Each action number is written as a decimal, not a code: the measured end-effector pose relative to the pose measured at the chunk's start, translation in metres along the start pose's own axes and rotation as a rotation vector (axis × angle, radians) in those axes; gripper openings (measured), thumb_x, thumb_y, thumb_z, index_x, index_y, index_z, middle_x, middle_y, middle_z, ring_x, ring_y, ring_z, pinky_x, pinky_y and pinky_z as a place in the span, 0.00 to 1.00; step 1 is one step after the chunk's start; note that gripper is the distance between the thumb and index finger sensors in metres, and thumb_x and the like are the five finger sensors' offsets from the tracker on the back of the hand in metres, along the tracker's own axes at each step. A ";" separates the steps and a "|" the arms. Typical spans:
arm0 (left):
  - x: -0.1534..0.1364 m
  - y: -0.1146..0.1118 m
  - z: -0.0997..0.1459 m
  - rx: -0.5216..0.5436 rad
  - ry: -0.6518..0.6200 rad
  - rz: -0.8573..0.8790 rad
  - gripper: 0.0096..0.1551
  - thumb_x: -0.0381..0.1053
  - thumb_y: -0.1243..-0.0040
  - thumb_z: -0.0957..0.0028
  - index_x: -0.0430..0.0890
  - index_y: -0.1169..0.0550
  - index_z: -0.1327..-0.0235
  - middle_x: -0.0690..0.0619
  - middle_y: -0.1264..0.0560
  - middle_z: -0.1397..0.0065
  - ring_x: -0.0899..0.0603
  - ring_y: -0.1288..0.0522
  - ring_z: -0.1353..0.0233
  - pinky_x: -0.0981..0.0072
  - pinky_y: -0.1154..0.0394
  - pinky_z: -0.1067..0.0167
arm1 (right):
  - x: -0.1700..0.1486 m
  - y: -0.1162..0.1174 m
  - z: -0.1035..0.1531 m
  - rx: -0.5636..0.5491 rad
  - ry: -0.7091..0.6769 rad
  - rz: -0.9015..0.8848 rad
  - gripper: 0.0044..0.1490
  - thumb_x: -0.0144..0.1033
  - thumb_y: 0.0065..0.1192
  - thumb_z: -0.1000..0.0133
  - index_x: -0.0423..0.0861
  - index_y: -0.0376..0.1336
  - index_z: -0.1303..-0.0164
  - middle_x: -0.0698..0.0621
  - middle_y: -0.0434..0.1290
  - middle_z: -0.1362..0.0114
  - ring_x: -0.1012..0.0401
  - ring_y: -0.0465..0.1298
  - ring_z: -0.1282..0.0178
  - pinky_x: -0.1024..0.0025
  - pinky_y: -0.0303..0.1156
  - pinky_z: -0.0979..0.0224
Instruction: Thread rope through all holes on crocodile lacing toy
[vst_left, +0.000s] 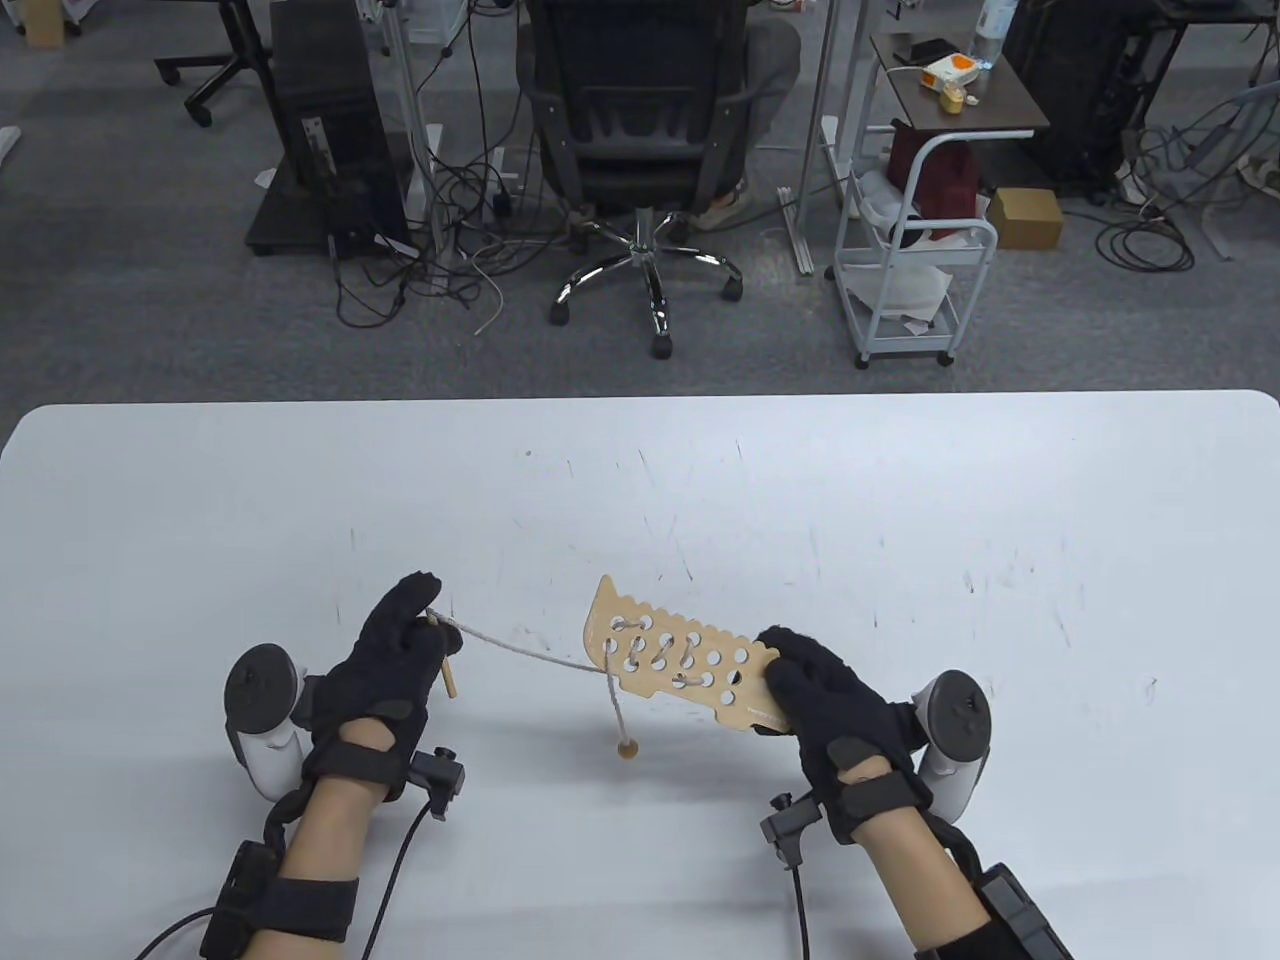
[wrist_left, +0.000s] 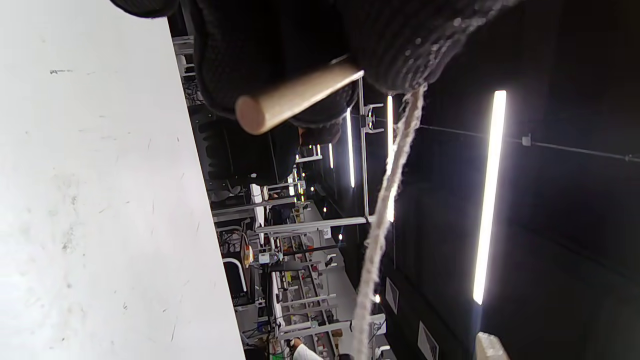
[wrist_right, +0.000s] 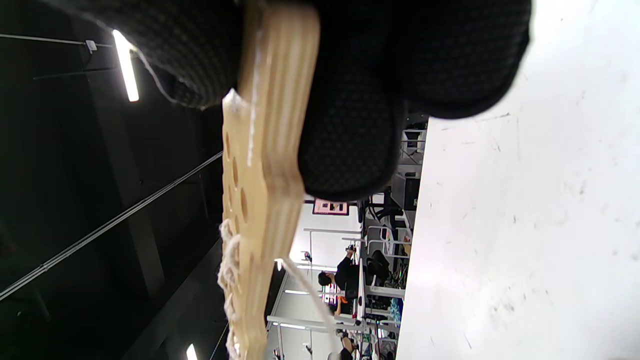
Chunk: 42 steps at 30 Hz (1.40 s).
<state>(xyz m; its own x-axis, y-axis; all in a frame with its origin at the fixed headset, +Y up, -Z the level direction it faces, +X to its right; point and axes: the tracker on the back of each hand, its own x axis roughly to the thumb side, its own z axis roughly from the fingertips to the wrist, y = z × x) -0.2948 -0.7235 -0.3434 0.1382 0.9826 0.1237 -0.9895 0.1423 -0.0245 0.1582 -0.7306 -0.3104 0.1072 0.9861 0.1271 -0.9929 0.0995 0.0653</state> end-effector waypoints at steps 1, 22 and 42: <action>0.001 -0.002 0.000 0.000 -0.004 -0.021 0.33 0.52 0.35 0.53 0.68 0.27 0.31 0.54 0.18 0.42 0.40 0.22 0.35 0.36 0.41 0.26 | 0.001 0.002 0.001 0.008 -0.003 0.000 0.31 0.42 0.67 0.47 0.41 0.66 0.36 0.47 0.83 0.46 0.55 0.87 0.56 0.56 0.78 0.49; 0.007 -0.042 0.004 -0.194 -0.011 -0.013 0.23 0.50 0.29 0.57 0.56 0.18 0.46 0.55 0.14 0.44 0.42 0.17 0.38 0.39 0.33 0.29 | 0.007 0.031 0.013 0.143 -0.027 0.006 0.31 0.42 0.67 0.46 0.41 0.66 0.36 0.48 0.83 0.46 0.55 0.87 0.56 0.56 0.78 0.49; 0.003 -0.094 0.018 -0.478 0.057 0.222 0.23 0.49 0.29 0.56 0.55 0.18 0.46 0.56 0.14 0.43 0.43 0.17 0.37 0.40 0.33 0.29 | 0.006 0.045 0.018 0.218 -0.032 -0.018 0.31 0.42 0.67 0.47 0.42 0.66 0.36 0.47 0.83 0.46 0.54 0.87 0.56 0.55 0.78 0.49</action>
<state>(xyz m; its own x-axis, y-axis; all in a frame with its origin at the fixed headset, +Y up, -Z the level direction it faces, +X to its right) -0.2017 -0.7365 -0.3234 -0.0573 0.9983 0.0106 -0.8677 -0.0446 -0.4950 0.1153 -0.7230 -0.2890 0.1296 0.9793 0.1556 -0.9565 0.0820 0.2800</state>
